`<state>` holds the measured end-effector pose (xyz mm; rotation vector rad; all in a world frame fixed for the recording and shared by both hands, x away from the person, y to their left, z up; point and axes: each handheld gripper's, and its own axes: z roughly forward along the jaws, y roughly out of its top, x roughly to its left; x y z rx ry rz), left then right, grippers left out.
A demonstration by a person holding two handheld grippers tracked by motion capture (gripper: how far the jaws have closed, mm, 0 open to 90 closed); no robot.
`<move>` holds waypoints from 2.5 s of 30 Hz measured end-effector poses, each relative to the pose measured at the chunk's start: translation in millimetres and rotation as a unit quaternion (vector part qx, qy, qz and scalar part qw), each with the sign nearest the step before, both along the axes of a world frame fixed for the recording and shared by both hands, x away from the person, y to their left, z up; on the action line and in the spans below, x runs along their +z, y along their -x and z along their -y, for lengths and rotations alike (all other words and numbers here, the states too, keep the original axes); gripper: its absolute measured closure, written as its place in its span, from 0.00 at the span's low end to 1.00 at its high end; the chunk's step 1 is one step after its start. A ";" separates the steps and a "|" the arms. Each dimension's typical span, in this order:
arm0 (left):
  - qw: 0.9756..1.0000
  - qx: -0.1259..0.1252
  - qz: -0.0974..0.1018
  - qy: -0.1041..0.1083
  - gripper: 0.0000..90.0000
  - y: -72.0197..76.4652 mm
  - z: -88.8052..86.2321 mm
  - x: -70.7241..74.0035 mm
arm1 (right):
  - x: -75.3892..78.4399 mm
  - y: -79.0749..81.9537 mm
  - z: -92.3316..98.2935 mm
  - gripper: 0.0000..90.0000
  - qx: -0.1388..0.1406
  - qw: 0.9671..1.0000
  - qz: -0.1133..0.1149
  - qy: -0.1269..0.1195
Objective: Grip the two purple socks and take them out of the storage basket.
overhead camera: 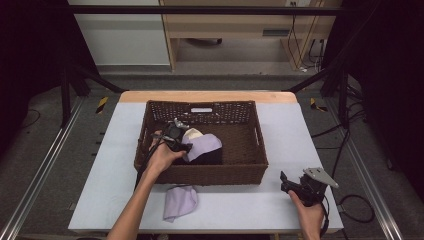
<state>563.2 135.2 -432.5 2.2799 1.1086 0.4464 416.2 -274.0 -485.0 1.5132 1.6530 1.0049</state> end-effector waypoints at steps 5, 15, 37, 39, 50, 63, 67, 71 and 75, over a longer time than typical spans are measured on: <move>1.000 -0.008 0.003 0.005 0.85 2.4 -0.8 4.7 | 0.0 0.1 -0.2 0.05 0.000 1.000 0.000 0.001; 0.995 -0.011 0.067 0.067 0.91 10.1 -8.1 18.3 | 0.1 -0.1 0.0 0.05 -0.001 1.000 0.000 0.000; 0.956 -0.036 0.198 0.212 0.92 33.1 -14.0 75.8 | 0.1 -0.4 0.5 0.05 -0.001 1.000 0.000 -0.001; 0.952 -0.043 0.208 0.222 0.92 39.2 -13.6 87.3 | 0.1 -0.2 0.4 0.05 -0.001 1.000 0.000 -0.002; 0.933 -0.073 0.238 0.259 0.92 69.2 -20.2 120.9 | 0.2 0.1 0.3 0.05 -0.002 1.000 0.000 -0.002; 0.914 -0.115 0.259 0.289 0.92 107.5 -26.3 145.5 | 0.3 0.1 0.3 0.05 -0.003 1.000 0.001 -0.003; 0.909 -0.136 0.269 0.289 0.92 126.5 -29.5 155.8 | 0.2 0.1 0.3 0.05 -0.003 1.000 0.001 -0.002; 0.905 -0.149 0.273 0.289 0.92 138.1 -30.8 159.1 | 0.2 0.2 0.2 0.05 -0.004 1.000 0.001 -0.002; 0.903 -0.164 0.278 0.283 0.92 154.3 -33.1 160.1 | 0.3 0.3 0.2 0.05 -0.004 1.000 0.001 -0.003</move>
